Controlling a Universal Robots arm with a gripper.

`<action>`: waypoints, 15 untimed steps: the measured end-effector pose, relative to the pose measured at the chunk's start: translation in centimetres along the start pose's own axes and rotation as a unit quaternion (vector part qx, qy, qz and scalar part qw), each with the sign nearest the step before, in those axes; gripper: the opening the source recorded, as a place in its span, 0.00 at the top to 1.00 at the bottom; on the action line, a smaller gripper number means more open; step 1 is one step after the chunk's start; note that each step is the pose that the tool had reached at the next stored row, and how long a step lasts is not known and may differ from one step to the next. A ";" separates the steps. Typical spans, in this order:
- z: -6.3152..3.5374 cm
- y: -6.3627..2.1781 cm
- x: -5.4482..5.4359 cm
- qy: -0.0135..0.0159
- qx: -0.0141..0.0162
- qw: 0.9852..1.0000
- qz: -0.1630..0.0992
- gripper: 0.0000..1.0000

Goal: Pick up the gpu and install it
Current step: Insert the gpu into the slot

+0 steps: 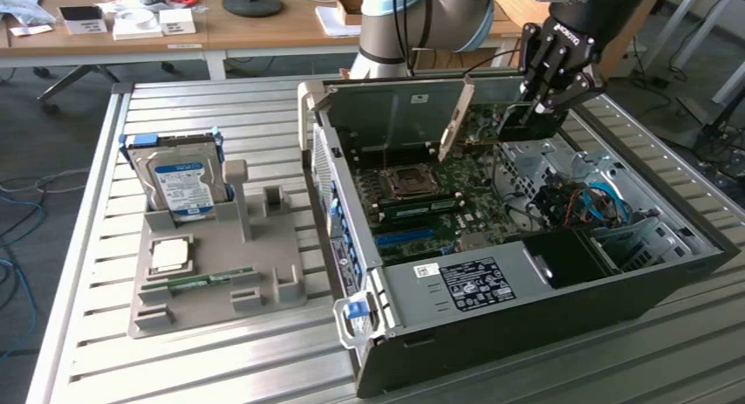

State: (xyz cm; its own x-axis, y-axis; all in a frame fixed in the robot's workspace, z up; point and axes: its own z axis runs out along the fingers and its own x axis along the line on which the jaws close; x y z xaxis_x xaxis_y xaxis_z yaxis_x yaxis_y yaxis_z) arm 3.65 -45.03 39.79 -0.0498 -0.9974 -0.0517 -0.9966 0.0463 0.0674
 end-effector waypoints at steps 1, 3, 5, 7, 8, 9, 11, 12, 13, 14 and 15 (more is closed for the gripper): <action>0.01 0.00 0.0 0.000 0.001 1.000 -0.001 0.73; 0.08 0.02 0.0 0.000 0.003 1.000 -0.004 0.73; 0.15 0.06 0.0 0.000 0.007 1.000 -0.006 0.73; 0.26 0.07 0.0 0.000 0.008 1.000 -0.006 0.73; 0.32 0.09 0.0 -0.001 0.009 1.000 -0.007 0.73; 0.38 0.11 0.0 -0.001 0.010 1.000 -0.007 0.73; 0.41 0.11 0.0 -0.001 0.011 1.000 -0.007 0.73; 0.42 0.12 0.0 -0.001 0.011 1.000 -0.007 0.73; 0.42 0.12 0.0 -0.001 0.011 1.000 -0.007 0.73; 0.42 0.12 0.0 -0.001 0.011 1.000 -0.007 0.73; 0.43 0.12 0.0 -0.001 0.011 1.000 -0.007 0.73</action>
State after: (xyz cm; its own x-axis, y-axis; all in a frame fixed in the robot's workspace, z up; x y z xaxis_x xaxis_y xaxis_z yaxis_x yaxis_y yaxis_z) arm 3.51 -45.02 39.37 -0.0355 -0.9979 -0.0537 -0.9984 0.0331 0.0454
